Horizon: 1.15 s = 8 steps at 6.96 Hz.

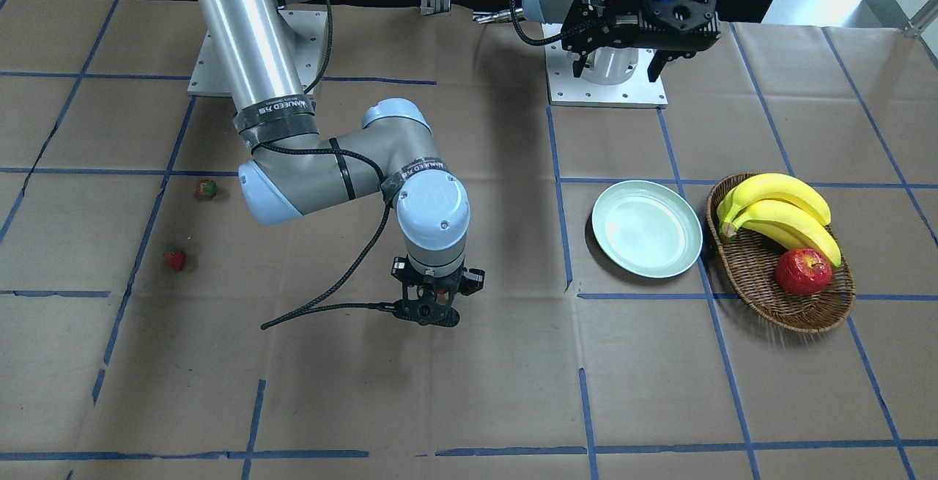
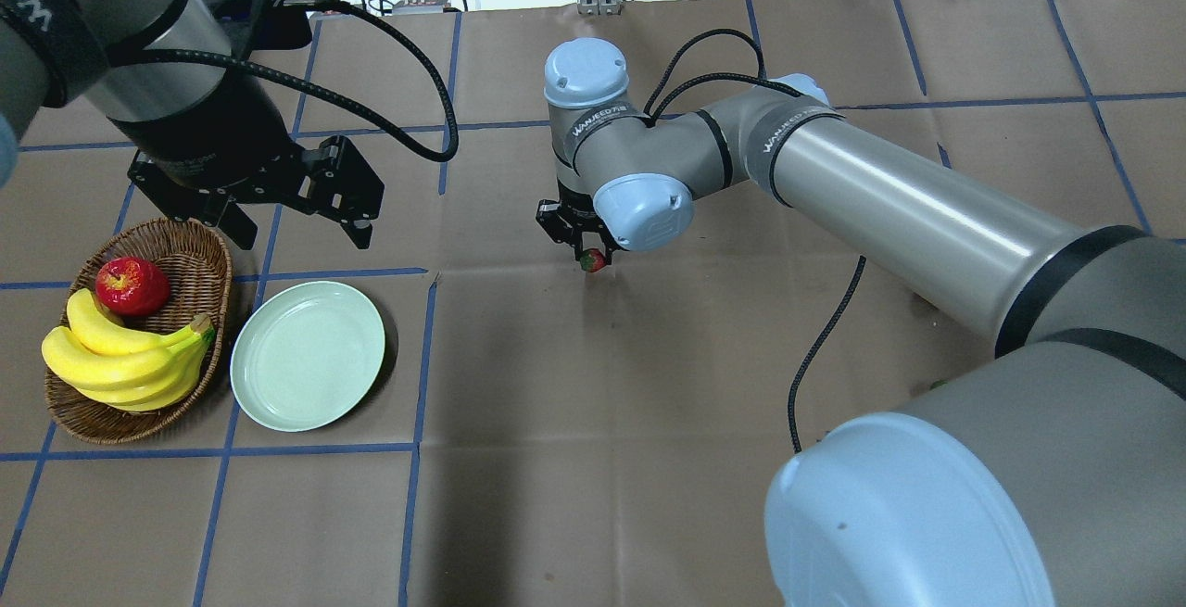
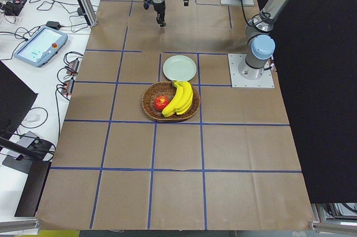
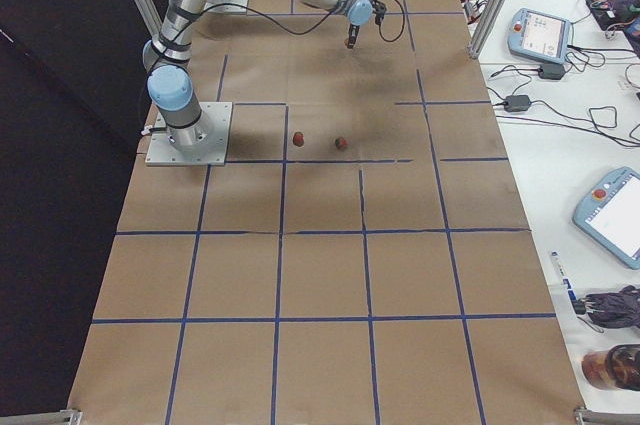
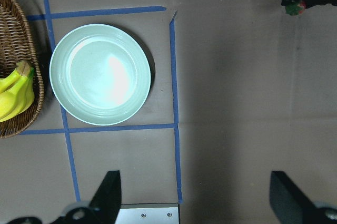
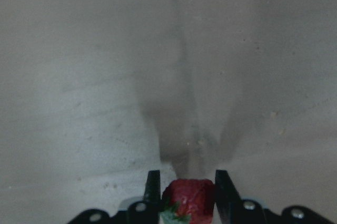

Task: Collect all strawberries into plate
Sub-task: 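Carry the strawberry toward the table center and release it there, then grasp the center strawberry with the left gripper while the right grasps another strawberry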

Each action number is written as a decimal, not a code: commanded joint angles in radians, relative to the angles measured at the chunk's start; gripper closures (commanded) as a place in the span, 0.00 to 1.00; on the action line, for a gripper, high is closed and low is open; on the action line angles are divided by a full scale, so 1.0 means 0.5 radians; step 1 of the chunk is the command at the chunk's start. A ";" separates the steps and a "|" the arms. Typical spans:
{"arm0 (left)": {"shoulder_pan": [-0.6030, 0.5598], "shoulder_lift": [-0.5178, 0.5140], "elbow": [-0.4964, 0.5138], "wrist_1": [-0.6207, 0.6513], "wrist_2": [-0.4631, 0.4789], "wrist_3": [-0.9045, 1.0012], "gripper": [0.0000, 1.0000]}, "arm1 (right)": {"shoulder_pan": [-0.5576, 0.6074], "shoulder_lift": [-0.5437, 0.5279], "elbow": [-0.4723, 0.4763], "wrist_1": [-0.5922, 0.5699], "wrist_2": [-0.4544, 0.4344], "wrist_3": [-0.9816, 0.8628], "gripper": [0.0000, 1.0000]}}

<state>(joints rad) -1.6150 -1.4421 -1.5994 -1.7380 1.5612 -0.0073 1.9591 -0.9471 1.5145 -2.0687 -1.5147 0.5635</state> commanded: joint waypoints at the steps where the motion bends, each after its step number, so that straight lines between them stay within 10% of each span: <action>1: 0.005 -0.033 -0.010 0.027 -0.015 -0.004 0.00 | -0.034 0.004 -0.001 0.020 0.020 -0.001 0.00; 4: 0.009 -0.070 -0.260 0.171 -0.018 -0.004 0.00 | -0.147 -0.368 0.002 0.442 -0.005 -0.138 0.00; 8: -0.324 -0.544 -0.369 1.061 -0.021 -0.166 0.00 | -0.723 -0.881 0.522 0.551 -0.161 -0.941 0.00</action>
<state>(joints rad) -1.7031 -1.6148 -1.7862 -1.3733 1.5501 -0.0756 1.6915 -1.3076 1.6708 -1.7833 -1.5723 0.2251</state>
